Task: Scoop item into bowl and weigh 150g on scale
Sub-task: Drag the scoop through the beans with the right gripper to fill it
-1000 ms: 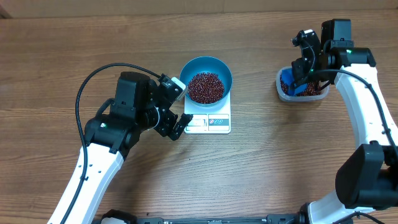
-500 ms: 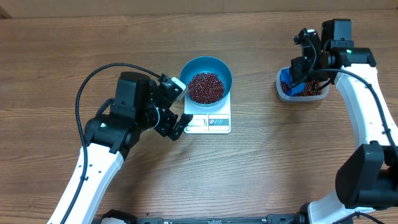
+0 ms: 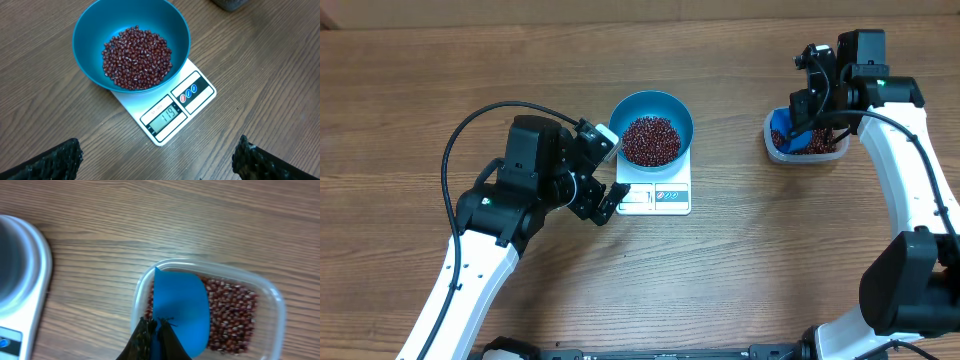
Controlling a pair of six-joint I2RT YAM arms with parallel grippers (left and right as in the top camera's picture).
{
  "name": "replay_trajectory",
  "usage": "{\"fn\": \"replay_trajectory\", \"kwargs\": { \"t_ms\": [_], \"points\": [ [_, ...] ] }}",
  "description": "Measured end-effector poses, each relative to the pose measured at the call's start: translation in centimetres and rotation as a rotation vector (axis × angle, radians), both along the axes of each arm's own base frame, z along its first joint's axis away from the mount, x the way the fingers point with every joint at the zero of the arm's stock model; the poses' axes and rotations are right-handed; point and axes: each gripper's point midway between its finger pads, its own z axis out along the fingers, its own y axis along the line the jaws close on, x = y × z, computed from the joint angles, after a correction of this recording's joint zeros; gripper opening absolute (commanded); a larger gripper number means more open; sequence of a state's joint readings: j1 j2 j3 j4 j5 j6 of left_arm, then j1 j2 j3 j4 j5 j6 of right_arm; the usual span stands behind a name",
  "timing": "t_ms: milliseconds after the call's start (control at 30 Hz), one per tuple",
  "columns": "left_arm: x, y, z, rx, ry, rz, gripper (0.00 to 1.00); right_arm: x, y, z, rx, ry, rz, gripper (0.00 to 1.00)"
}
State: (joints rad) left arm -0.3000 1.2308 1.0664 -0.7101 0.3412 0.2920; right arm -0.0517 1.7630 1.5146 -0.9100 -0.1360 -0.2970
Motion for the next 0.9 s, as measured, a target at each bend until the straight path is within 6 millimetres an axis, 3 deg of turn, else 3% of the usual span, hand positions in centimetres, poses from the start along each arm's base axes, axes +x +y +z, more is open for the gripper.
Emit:
{"fn": "replay_trajectory", "kwargs": {
  "t_ms": [400, 600, 800, 900],
  "points": [
    [0.0, 0.0, 0.0, 0.000, 0.000, 0.000, 0.99, 0.7, -3.8, 0.3, -0.217, -0.027, -0.063, 0.04],
    [0.0, 0.0, 0.0, 0.000, 0.000, 0.000, 1.00, 0.5, -3.9, 0.1, -0.225, -0.021, -0.067, 0.04],
    [0.0, 0.0, 0.0, 0.000, 0.000, 0.000, 1.00, -0.3, -3.4, -2.2, -0.199, 0.012, -0.049, 0.04],
    [0.0, 0.0, 0.0, 0.000, 0.000, 0.000, 1.00, -0.3, -3.0, -2.3, -0.179, 0.011, -0.036, 0.04]
  ]
}}
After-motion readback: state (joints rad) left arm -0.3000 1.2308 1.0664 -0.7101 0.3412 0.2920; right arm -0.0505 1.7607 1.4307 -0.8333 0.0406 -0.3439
